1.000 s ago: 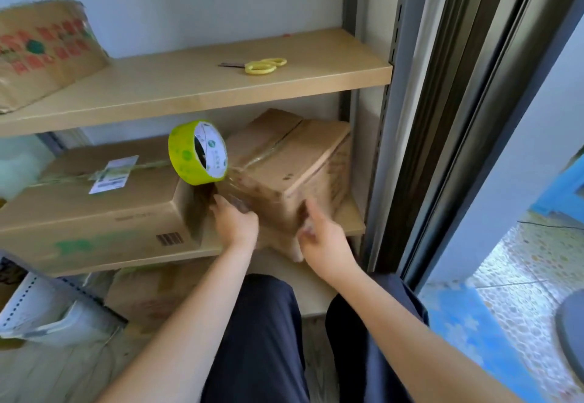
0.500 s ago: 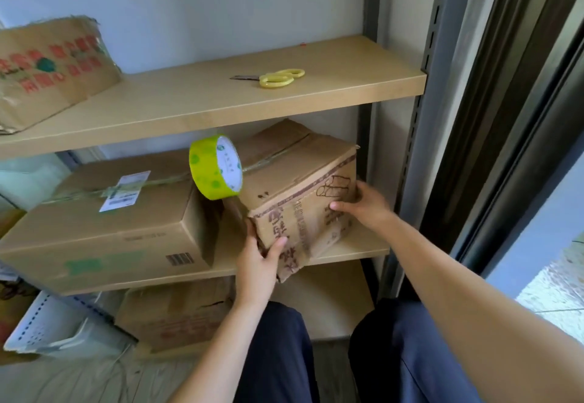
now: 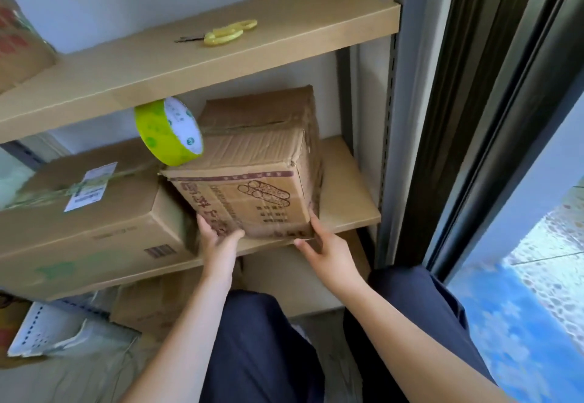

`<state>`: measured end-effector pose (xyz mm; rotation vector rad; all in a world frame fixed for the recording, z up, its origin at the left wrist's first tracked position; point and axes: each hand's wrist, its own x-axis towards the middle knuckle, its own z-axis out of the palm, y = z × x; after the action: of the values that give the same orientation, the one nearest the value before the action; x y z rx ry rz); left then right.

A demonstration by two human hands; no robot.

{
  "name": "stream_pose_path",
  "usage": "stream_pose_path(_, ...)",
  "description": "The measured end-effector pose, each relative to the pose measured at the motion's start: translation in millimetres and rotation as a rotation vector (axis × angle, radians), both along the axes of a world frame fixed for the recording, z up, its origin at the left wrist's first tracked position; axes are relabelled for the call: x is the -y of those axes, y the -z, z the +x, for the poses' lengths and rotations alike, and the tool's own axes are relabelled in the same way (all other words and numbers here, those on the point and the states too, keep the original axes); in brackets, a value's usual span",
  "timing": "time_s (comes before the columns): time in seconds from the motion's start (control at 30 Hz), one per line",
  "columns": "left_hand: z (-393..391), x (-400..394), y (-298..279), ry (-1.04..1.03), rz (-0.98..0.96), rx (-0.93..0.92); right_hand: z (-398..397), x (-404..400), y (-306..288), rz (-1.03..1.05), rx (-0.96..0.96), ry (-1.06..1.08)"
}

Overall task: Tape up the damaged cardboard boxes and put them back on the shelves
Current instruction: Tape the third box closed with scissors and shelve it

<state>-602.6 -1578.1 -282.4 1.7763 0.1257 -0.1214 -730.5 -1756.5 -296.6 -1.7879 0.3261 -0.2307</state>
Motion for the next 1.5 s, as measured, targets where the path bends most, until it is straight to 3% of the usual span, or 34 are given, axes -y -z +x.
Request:
stream_pose_path(0.33, 12.2, -1.7, -0.8, -0.014, 0.068, -0.026, 8.8, -8.7, -3.6, 0.017, -0.015, 0.075)
stream_pose_path(0.53, 12.3, -18.2, -23.3, 0.146, 0.243, -0.074, 7.1, 7.9, -13.6, 0.076, -0.017, -0.009)
stream_pose_path(0.6, 5.8, -27.8, -43.4, -0.049, 0.214, -0.025, -0.9, 5.7, -25.5, -0.051, 0.032, 0.023)
stream_pose_path(0.7, -8.2, -40.4, -91.6, -0.463, 0.06, 0.257, -8.7, 2.9, -58.3, -0.304, 0.223, 0.221)
stream_pose_path(0.77, -16.3, -44.5, -132.6, -0.528, -0.076, 0.406, -5.5, 1.9, -94.4, -0.389, 0.359, 0.291)
stream_pose_path(0.87, -19.6, -34.2, -193.3, -0.309, -0.279, 0.334, 13.4, -6.2, -162.1, -0.357, 0.483, 0.287)
stream_pose_path(1.0, -18.0, -9.3, -231.0, 0.017, -0.371, 0.088, 54.1, -30.6, -228.0, -0.467, 0.403, 0.113)
stream_pose_path(1.17, -38.6, -12.5, -229.9, 0.134, -0.184, 0.27, 82.1, -73.4, -259.2, -0.09, 0.272, -0.269)
stream_pose_path(1.33, -57.2, -20.5, -261.7, 0.119, -0.028, 0.291, 82.6, -97.2, -279.2, 0.345, 0.173, -0.156)
stream_pose_path(1.5, -78.3, -30.9, -303.8, 0.194, -0.037, 0.206, 70.5, -103.3, -302.2, 0.408, 0.088, -0.068)
